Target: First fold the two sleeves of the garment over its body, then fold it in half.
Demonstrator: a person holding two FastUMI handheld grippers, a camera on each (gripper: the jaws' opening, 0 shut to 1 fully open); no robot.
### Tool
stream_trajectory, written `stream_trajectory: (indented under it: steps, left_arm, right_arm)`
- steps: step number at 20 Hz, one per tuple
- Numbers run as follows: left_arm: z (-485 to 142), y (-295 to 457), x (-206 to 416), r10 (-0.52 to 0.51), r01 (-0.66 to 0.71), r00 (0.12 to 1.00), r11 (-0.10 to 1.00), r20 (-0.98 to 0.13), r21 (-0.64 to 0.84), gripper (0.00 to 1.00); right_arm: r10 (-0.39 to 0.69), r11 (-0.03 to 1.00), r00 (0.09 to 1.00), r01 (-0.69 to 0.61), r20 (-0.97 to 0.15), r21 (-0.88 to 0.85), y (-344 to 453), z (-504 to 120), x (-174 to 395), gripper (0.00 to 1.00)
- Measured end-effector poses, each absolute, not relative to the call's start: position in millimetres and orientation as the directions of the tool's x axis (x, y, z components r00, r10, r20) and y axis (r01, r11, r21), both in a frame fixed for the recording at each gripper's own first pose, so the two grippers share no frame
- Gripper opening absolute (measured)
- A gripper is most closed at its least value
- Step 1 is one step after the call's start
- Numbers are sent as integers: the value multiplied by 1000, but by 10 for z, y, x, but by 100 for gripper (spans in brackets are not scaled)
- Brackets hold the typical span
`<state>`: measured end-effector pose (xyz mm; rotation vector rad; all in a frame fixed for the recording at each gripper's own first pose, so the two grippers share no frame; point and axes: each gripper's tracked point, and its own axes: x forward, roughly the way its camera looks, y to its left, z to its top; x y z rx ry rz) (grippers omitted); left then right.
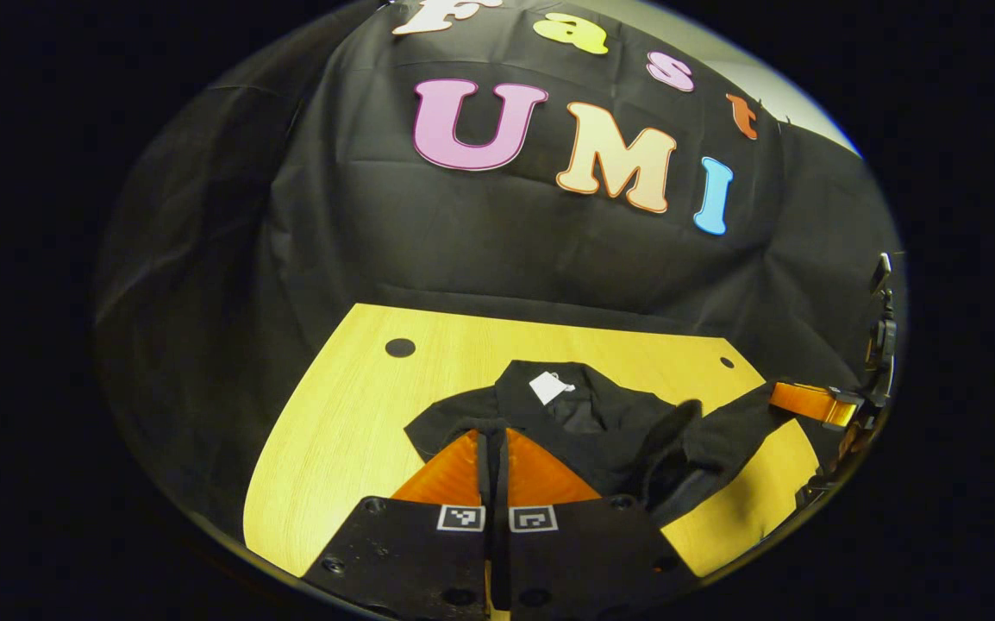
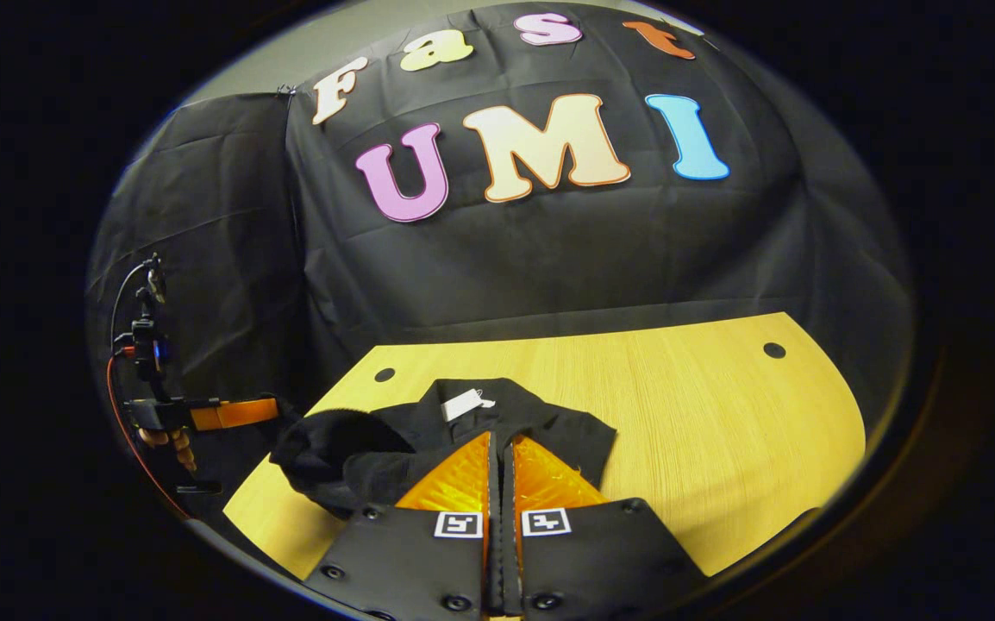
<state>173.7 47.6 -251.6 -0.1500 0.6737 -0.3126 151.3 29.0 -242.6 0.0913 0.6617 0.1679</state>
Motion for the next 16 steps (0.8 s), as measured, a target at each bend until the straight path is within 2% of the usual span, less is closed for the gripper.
stream_trajectory:
  steps: [5, 11, 13, 16]
  left_arm:
    - [-2616, 417, 2113, -347, 281, 745, 938, -569, -204, 0]
    - [-2760, 533, 2381, -311, 241, 768, 950, -560, -198, 0]
    - [-2819, 662, 2395, -236, 194, 790, 972, -566, -135, 0]
    - [-2558, 884, 2494, -129, 112, 861, 992, -492, -64, 68]
  right_arm:
    - [147, 988, 790, -87, -596, 128, 265, -2427, 1891, 2]
    - [85, 994, 791, -25, -606, 108, 142, -2483, 2188, 2]
    - [-15, 997, 794, 56, -607, 49, -32, -2489, 2208, 2]
    - [-53, 997, 845, 71, -532, 13, -43, -2294, 2222, 94]
